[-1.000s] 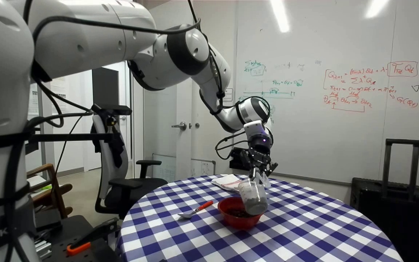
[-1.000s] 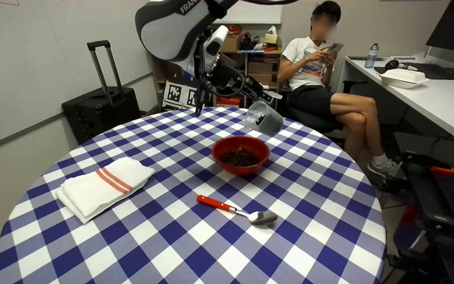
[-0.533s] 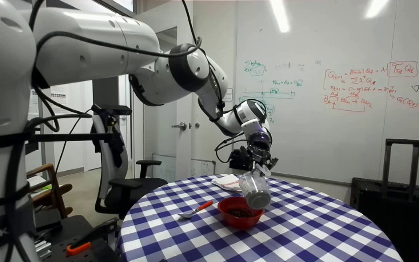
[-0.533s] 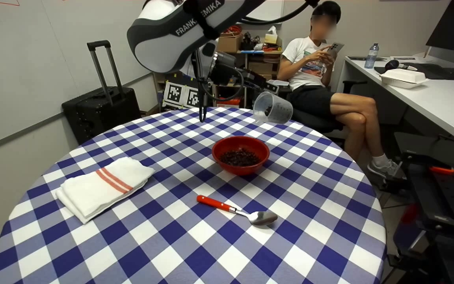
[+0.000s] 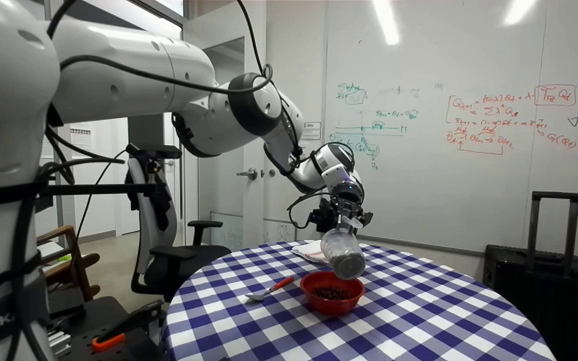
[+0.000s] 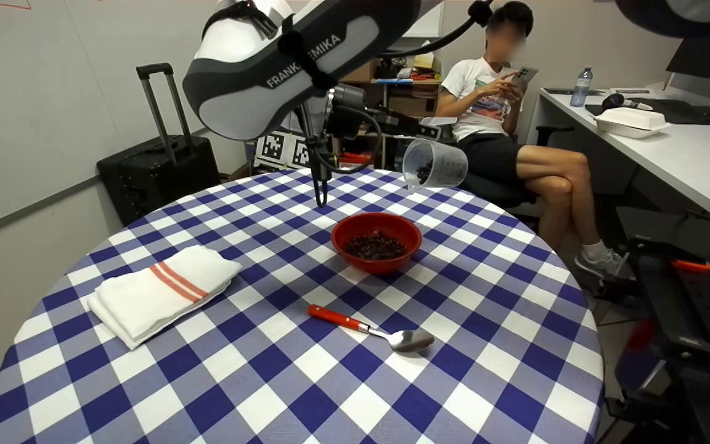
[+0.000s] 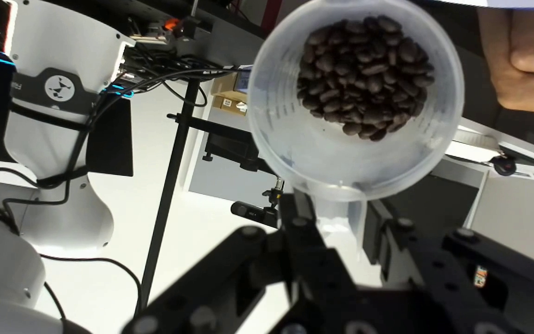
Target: Pour some contents from the transparent jar into the orange bowl
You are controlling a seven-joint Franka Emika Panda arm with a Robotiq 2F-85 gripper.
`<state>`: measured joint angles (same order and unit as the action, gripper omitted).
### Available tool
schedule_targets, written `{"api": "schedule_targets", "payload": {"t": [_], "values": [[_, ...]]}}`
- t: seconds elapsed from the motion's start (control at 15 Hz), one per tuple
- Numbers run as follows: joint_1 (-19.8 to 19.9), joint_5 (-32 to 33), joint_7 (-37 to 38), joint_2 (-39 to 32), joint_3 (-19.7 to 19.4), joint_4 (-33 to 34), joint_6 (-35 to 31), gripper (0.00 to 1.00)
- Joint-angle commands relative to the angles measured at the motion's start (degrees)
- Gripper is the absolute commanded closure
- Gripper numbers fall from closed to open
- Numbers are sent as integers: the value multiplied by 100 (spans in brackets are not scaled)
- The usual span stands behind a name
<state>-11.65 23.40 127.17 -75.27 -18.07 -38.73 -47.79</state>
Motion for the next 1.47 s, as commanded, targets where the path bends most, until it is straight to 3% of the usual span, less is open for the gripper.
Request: {"api": "schedule_targets", "payload": {"t": [0.0,0.87,1.4], "values": [[-199,248,-10,-220,-197,157,-2,93],[-614,1062,-223,-698,-452,731,39,93],[-828,1376,-148,-774,-671,646,37,93]]}}
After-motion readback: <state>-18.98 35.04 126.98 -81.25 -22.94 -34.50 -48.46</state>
